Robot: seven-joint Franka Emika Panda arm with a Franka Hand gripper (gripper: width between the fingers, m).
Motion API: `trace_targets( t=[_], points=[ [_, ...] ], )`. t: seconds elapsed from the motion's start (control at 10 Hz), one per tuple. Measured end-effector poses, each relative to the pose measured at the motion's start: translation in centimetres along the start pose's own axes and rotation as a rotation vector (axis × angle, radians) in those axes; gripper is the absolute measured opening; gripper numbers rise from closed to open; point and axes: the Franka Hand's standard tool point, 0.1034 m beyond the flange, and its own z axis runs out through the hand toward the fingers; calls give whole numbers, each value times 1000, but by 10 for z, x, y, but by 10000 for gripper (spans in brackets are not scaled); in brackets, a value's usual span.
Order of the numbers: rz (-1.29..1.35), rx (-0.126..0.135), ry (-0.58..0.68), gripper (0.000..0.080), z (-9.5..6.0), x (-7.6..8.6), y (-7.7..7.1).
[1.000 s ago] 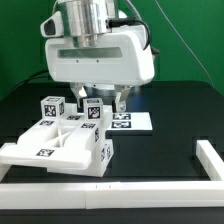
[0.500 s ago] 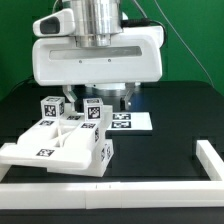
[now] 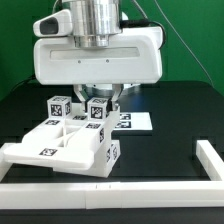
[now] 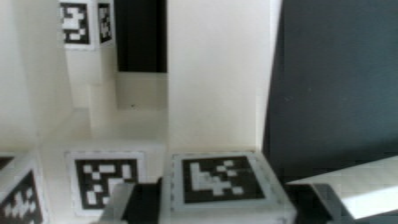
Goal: Assemble chair
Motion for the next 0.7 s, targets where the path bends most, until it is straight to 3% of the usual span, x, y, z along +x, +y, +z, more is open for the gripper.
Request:
trace_targets(
  t=[0.3,0.7],
  points=[
    [271,2,1,282,0,0,-1],
    [724,38,0,282,0,1,-3]
  ],
)
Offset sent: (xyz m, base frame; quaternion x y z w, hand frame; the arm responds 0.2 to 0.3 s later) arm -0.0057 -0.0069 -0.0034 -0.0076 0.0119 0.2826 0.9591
